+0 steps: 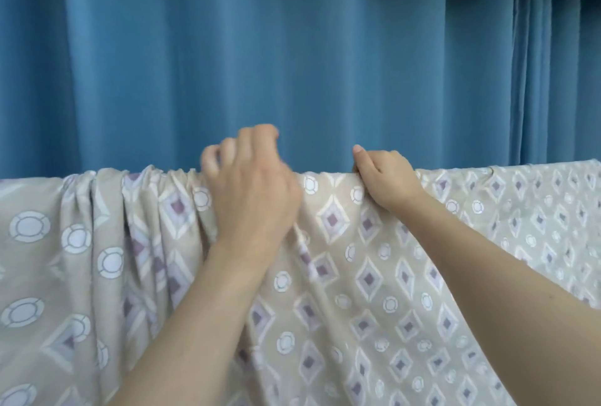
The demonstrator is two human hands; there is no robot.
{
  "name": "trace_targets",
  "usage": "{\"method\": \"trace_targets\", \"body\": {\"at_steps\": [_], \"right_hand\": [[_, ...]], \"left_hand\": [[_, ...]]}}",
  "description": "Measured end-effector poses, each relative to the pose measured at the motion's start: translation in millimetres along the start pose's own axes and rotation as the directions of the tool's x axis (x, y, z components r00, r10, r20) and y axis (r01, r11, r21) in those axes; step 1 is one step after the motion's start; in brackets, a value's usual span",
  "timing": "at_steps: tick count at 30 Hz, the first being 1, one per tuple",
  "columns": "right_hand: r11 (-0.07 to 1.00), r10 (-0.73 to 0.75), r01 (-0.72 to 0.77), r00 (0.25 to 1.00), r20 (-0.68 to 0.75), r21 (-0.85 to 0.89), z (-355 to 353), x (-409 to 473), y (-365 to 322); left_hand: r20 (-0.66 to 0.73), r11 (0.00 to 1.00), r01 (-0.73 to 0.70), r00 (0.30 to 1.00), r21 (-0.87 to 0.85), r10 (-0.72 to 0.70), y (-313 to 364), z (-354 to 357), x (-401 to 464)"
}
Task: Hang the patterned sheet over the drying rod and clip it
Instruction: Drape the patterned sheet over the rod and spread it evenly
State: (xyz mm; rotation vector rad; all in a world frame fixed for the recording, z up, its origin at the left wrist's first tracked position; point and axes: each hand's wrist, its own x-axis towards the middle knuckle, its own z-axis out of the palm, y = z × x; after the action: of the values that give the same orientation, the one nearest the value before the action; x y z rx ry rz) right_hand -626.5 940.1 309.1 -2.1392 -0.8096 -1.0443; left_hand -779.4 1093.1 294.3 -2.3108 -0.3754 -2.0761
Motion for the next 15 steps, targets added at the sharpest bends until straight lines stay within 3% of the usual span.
{"method": "trace_targets", "body": {"at_steps": [3,5,7,11,15], "right_hand": [[0.991,0.028,-0.029,1.000,-0.008,-0.134,1,-6,-6],[0.989,0.039,-0.042,0.999,-0.025,-0.143,0,-10,-7],[0.990,0.020,-0.025,0.999,-0.039,-0.141,0,-13,-8],[0.988,-0.012,0.008,0.999,-0.030,-0.151,1,-14,-14],[0.981,0.085,-0.080,0.996,0.023,-0.176,1,-7,-21]], "left_hand": [[0.295,0.978,-0.194,0.941,0.075,0.164,23,8,2],[0.433,0.956,-0.263,0.883,0.133,0.183,22,13,3],[0.404,0.950,-0.274,0.894,0.151,0.193,11,13,2],[0.197,0.956,-0.217,0.964,0.199,0.178,-19,10,3],[0.274,0.943,-0.244,0.945,0.226,0.179,-30,5,1]]}}
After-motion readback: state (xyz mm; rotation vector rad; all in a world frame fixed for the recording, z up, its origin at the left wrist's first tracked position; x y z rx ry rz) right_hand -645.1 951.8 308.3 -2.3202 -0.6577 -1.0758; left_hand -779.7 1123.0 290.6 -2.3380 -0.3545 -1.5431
